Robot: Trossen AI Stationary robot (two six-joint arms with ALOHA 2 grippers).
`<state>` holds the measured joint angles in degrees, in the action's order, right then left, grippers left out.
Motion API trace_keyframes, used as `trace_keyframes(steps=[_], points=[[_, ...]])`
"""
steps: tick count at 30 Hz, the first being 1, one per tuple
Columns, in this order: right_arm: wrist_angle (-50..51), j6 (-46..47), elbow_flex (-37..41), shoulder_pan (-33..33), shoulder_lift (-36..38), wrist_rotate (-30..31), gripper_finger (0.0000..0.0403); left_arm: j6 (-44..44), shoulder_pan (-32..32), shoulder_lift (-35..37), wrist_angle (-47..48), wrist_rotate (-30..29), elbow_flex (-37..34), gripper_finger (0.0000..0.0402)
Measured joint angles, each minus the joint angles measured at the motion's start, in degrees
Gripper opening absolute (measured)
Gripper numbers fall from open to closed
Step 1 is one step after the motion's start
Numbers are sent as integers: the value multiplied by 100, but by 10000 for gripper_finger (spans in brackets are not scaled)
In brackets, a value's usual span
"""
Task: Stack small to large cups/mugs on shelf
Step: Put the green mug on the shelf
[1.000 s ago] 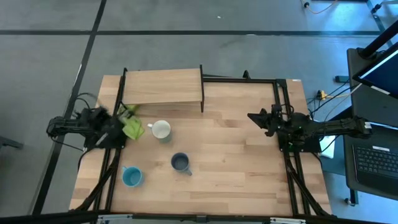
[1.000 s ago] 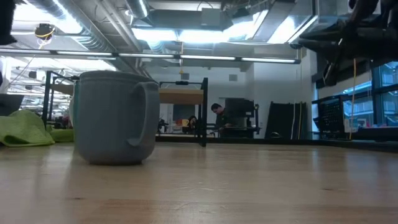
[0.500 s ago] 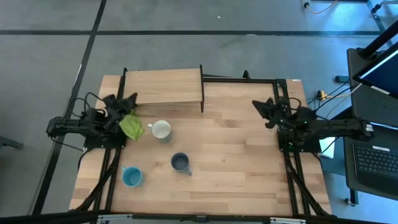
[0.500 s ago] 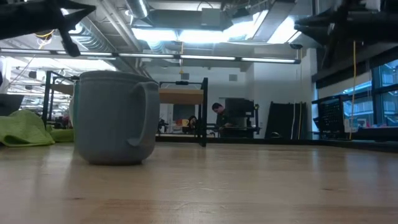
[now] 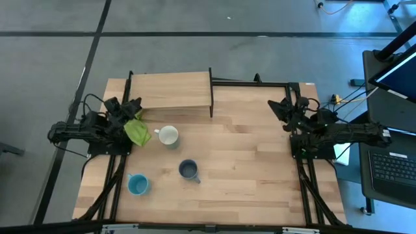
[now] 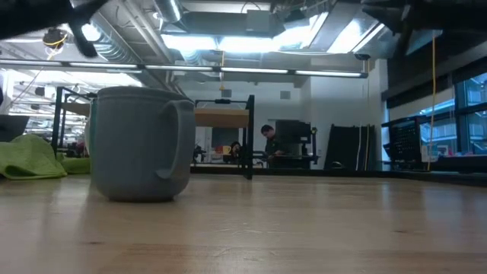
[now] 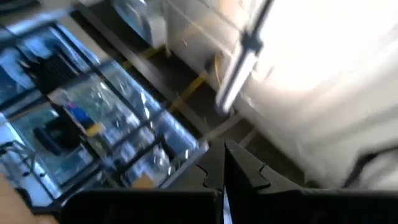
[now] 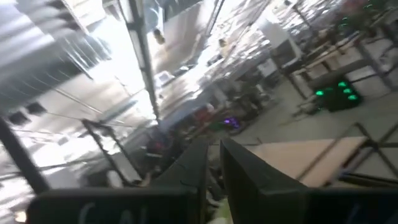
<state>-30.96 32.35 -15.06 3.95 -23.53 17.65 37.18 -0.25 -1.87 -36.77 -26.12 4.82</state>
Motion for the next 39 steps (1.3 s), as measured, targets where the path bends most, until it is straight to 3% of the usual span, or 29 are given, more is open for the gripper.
trace_keyframes(steps=[5, 9, 12, 18, 24, 30, 39], points=[[161, 179, -151, 99, -163, -657, 47, -426, 0, -525, 3636, 414, 1919, 0], [673, 207, -480, 203, -393, -722, 47, -831, -2, -1525, 5349, 1218, 3533, 0], [1373, 198, -906, 320, -622, -722, 47, -912, -2, -2473, 7040, 1470, 4599, 0], [2771, -112, -1903, 533, -1071, -533, 47, -1133, -31, -4370, 9701, 2140, 5878, 0], [3948, -157, -2659, 656, -1245, -281, 47, -2585, -448, -5464, 10748, 2130, 6332, 0], [4058, -37, -2689, 666, -1248, -162, 47, -2347, -592, -5775, 10777, 1864, 6369, 0], [3882, 210, -2580, 666, -1443, -210, 47, -2369, -810, -5989, 10103, 2376, 6372, 0]])
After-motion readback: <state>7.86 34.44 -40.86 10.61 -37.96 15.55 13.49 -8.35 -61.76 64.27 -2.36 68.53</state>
